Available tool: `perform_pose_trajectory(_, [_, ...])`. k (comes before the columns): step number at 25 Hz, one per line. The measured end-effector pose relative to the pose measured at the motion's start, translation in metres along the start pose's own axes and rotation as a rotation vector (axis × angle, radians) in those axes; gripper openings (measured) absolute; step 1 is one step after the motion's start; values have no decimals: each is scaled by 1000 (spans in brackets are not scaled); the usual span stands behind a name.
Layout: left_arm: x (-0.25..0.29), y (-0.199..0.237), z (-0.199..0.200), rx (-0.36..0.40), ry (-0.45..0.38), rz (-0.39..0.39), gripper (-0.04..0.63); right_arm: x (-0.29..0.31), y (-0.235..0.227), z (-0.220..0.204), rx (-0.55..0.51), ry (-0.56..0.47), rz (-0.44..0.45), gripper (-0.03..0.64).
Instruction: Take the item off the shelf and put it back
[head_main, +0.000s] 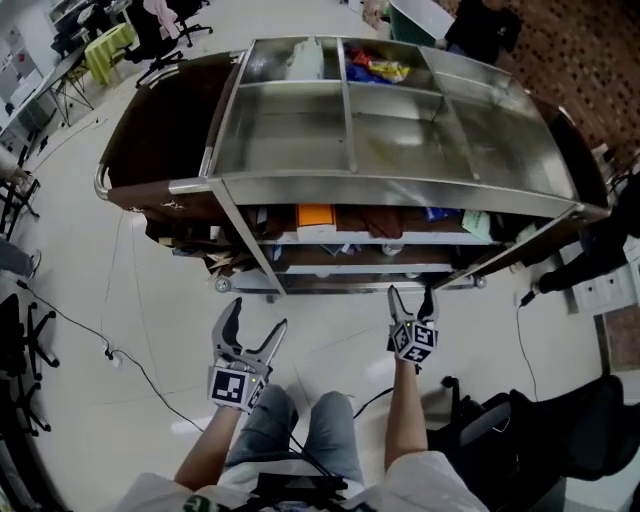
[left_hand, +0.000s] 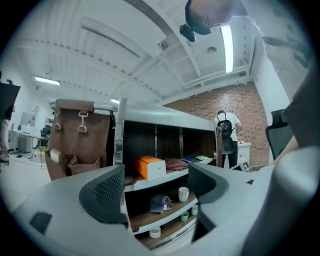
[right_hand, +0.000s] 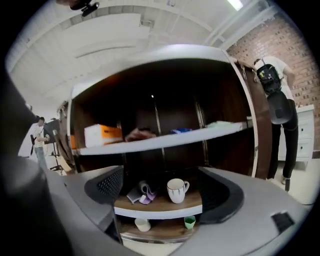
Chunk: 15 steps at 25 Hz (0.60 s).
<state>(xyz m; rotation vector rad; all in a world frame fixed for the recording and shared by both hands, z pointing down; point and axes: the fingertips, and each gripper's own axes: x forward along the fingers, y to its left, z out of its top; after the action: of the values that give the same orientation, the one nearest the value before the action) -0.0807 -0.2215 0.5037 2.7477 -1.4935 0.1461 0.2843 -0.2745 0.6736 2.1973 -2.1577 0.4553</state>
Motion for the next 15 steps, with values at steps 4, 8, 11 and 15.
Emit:
perform_pose_trajectory(4, [-4,-18,87,-8,-23,-79,373,-91,45,117,2,-73,37,492])
perform_pose_trajectory(8, [-22,-30,161,12,-66,-127,373,-171,93,228,11,-164,60,491])
perform_pose_trajectory(11, [-38,-36,217,30,-127,-151,373,-223,131,288,-9,-245,88,490])
perform_pose_trajectory(15, [-59,-48,281,-11,-186,-157,373,-268,167,337,-31,-329,114,488])
